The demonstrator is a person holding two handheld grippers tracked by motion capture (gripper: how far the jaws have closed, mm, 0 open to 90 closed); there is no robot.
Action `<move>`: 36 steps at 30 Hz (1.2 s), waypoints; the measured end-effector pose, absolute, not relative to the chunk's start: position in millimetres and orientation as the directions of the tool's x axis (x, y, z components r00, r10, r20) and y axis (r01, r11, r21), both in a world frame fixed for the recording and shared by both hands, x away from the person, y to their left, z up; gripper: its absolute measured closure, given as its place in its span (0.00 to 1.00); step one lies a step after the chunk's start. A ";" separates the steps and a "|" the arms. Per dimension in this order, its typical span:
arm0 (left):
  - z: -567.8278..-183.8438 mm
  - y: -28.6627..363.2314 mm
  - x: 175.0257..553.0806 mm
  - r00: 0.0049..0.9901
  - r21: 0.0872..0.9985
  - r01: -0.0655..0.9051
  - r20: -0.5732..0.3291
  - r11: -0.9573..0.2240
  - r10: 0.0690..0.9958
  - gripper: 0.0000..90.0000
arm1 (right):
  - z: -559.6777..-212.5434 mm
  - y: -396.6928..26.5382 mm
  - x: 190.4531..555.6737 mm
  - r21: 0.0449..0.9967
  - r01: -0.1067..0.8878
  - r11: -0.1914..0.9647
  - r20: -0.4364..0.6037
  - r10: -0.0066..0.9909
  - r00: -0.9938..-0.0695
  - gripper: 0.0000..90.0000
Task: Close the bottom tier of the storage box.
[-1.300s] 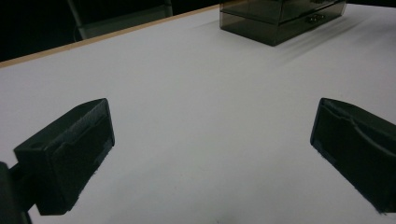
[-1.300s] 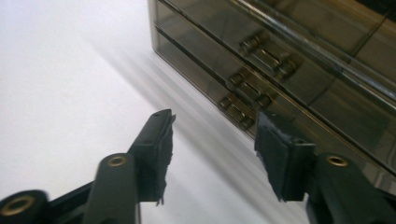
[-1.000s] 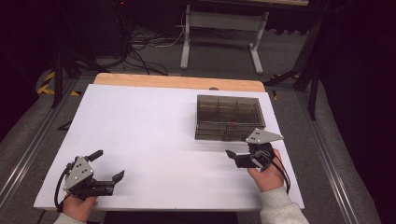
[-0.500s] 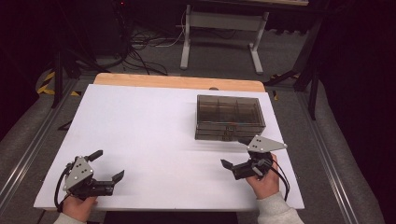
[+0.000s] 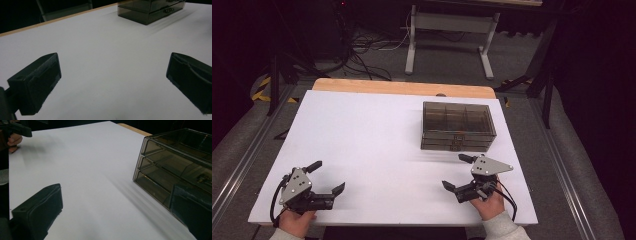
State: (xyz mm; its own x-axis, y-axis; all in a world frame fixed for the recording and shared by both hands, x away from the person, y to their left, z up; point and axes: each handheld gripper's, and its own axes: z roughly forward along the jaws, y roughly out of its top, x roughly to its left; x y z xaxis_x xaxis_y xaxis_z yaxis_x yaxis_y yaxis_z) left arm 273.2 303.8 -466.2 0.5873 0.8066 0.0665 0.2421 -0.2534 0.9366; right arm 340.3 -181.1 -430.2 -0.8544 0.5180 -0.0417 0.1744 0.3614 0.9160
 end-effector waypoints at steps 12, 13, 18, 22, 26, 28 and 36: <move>-466.4 303.0 272.6 0.592 0.938 0.240 0.064 -0.251 0.804 0.01 | -448.6 -174.1 334.4 0.920 0.178 0.348 -0.022 0.501 -0.865 0.00; -466.4 303.0 272.6 0.593 0.937 0.240 0.066 -0.254 0.803 0.01 | -450.5 -174.2 334.8 0.921 0.187 0.342 -0.012 0.503 -0.864 0.00; -466.3 302.8 272.7 0.595 0.936 0.237 0.070 -0.258 0.800 0.01 | -457.2 -172.6 336.7 0.917 0.217 0.333 0.019 0.508 -0.861 0.00; -466.3 301.6 272.4 0.597 0.935 0.230 0.084 -0.271 0.798 0.01 | -461.6 -169.8 336.2 0.911 0.236 0.338 0.035 0.508 -0.861 0.00; -466.4 299.8 271.6 0.599 0.932 0.228 0.093 -0.281 0.795 0.01 | -464.1 -167.5 334.4 0.908 0.238 0.346 0.029 0.514 -0.858 0.00; -466.5 300.0 271.7 0.600 0.933 0.228 0.091 -0.279 0.795 0.01 | -466.3 -167.7 333.6 0.910 0.252 0.329 0.048 0.519 -0.853 0.00; -466.5 299.5 272.2 0.599 0.931 0.225 0.101 -0.288 0.794 0.01 | -470.9 -158.1 328.8 0.894 0.237 0.380 0.007 0.516 -0.857 0.00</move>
